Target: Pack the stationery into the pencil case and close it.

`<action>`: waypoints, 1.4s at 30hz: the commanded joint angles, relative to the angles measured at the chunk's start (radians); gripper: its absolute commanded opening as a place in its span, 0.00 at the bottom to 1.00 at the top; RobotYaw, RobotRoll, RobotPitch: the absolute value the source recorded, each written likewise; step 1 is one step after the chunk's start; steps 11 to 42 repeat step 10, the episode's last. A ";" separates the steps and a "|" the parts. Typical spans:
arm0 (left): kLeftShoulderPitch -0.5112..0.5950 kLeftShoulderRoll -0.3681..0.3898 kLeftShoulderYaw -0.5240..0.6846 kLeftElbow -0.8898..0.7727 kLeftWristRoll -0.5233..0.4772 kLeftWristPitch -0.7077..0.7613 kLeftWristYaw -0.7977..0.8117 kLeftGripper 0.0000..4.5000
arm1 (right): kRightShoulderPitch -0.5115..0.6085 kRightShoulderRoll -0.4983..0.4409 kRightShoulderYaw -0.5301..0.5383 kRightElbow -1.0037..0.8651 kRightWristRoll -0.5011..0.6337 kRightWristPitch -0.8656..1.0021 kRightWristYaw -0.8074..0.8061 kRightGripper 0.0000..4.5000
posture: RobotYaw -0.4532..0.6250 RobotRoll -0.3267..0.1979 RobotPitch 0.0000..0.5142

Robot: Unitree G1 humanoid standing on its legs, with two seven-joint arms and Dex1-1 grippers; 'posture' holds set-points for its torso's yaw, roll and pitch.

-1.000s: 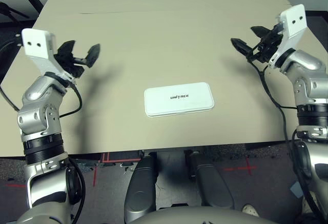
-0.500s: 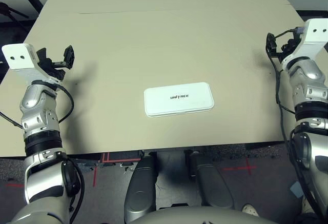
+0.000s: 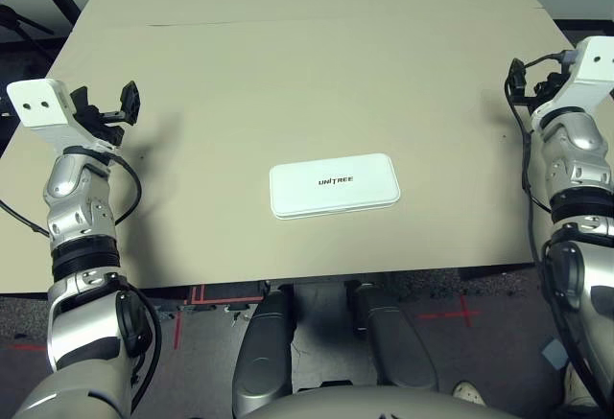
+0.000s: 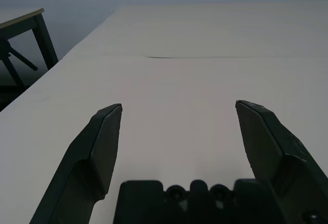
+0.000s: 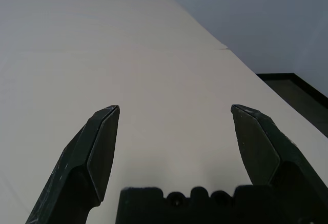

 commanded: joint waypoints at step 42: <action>-0.004 0.005 -0.016 0.018 -0.005 -0.008 -0.019 0.99 | 0.001 0.008 0.002 -0.005 -0.001 -0.001 0.016 1.00 | 0.40 0.62 0.49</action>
